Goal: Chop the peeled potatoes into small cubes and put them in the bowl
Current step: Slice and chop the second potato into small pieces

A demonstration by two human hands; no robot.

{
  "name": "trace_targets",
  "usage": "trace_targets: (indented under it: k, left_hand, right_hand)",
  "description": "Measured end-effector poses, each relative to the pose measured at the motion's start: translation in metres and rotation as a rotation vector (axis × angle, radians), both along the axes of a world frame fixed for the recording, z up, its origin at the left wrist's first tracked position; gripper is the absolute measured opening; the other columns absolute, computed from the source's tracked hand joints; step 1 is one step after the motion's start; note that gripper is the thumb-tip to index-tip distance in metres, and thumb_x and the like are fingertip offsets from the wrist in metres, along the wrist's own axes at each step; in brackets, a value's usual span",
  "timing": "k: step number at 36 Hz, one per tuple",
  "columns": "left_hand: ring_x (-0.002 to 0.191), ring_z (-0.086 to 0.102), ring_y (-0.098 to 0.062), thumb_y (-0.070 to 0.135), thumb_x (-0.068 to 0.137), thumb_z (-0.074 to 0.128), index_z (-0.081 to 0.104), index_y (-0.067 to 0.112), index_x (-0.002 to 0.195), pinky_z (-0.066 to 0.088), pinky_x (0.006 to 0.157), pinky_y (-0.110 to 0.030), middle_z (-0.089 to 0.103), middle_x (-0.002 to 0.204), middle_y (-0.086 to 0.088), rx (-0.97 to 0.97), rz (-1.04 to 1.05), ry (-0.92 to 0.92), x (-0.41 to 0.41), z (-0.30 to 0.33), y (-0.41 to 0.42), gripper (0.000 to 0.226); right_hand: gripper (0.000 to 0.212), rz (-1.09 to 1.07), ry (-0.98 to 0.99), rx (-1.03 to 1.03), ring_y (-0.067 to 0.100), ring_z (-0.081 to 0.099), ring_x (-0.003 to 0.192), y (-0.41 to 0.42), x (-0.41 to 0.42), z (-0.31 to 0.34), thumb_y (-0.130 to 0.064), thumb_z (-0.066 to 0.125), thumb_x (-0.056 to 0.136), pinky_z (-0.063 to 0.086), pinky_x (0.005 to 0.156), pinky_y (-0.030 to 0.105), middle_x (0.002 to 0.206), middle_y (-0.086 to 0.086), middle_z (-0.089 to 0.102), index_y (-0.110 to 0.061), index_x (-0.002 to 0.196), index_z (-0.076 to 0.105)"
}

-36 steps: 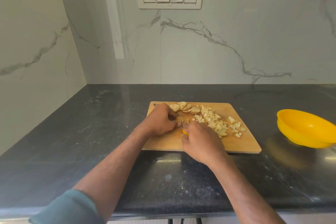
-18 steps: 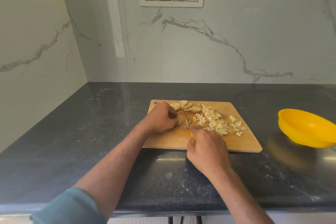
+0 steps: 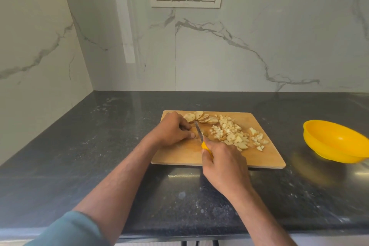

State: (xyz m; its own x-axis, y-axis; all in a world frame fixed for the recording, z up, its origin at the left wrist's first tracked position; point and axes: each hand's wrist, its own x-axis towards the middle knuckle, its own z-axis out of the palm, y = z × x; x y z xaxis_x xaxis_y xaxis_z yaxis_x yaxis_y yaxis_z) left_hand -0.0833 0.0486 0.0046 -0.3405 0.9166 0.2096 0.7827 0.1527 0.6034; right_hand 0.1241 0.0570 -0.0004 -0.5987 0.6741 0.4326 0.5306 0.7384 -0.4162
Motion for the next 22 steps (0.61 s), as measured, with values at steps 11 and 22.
trace_targets:
  k: [11, 22]
  left_hand:
    - [0.088, 0.065, -0.020, 0.023, 0.084, 0.083, 0.082, 0.013, 0.098, 0.054, 0.081, -0.037, 0.074, 0.096, -0.003, -0.016, 0.001, -0.017, 0.0013, 0.0009, 0.0005, 0.017]
    - [0.094, 0.065, -0.025, 0.022, 0.086, 0.082, 0.081, 0.012, 0.100, 0.056, 0.085, -0.043, 0.074, 0.097, -0.005, -0.035, -0.001, -0.007, 0.0035, 0.0022, -0.0007, 0.018]
  right_hand:
    - [0.042, 0.002, -0.018, 0.011, 0.014, 0.066, 0.096, -0.0009, -0.0011, -0.0010, -0.034, 0.047, 0.102, 0.033, 0.066, 0.022, 0.110, -0.006, 0.073, -0.027, 0.143, 0.053]
    - [0.043, -0.020, -0.041, 0.033, 0.011, 0.066, 0.097, -0.0018, -0.0031, -0.0022, -0.034, 0.047, 0.103, 0.030, 0.061, 0.018, 0.114, -0.008, 0.072, -0.029, 0.145, 0.051]
